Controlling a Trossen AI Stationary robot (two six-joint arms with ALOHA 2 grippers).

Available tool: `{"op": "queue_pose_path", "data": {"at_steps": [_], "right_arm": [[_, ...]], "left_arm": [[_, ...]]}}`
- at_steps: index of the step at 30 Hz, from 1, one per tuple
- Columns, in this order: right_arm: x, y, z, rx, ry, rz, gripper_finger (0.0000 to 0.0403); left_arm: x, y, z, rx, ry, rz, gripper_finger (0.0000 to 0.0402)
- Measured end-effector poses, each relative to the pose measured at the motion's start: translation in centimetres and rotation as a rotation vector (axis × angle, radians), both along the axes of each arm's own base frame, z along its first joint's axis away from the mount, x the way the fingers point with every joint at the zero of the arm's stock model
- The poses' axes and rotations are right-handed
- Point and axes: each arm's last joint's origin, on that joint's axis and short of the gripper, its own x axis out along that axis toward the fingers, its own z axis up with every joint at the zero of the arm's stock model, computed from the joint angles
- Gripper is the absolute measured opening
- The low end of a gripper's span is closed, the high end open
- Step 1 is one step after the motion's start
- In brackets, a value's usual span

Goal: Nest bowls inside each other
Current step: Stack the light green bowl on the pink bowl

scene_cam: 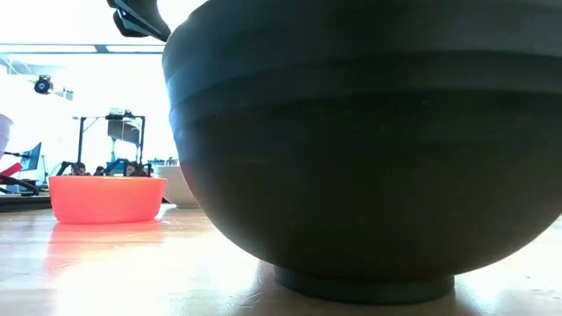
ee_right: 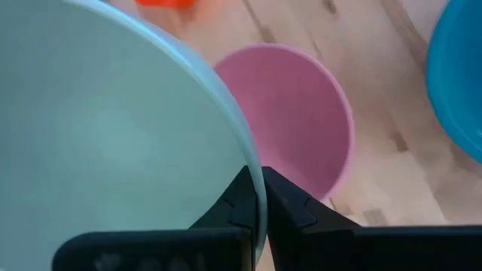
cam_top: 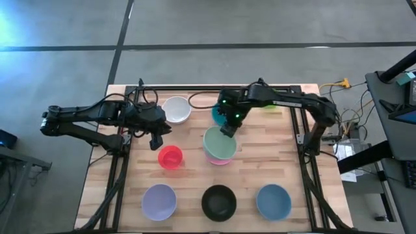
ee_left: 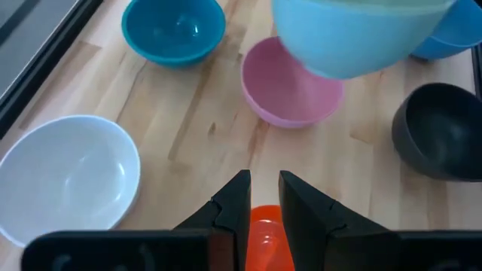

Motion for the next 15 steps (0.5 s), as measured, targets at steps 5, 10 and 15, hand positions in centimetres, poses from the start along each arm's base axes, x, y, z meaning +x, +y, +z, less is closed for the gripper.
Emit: {"op": "queue_pose_path", "data": {"at_steps": [5,10,15], "right_arm": [[0.8,0.6,-0.6,-0.138,0.097,-0.006,0.0009],[1.2,0.8,-1.3,-0.175,0.134,-0.002,0.0009],[1.6,1.1,-2.7,-0.225,0.206,-0.001,0.0009]], "left_arm": [[-1.0,0.0,-1.0,-0.013,0.007,0.011,0.0056],[-2.7,0.0,-2.6,-0.049,0.012,0.046,0.0056],[-4.3,0.0,-3.9,-0.08,-0.004,0.074,0.0056]]}}
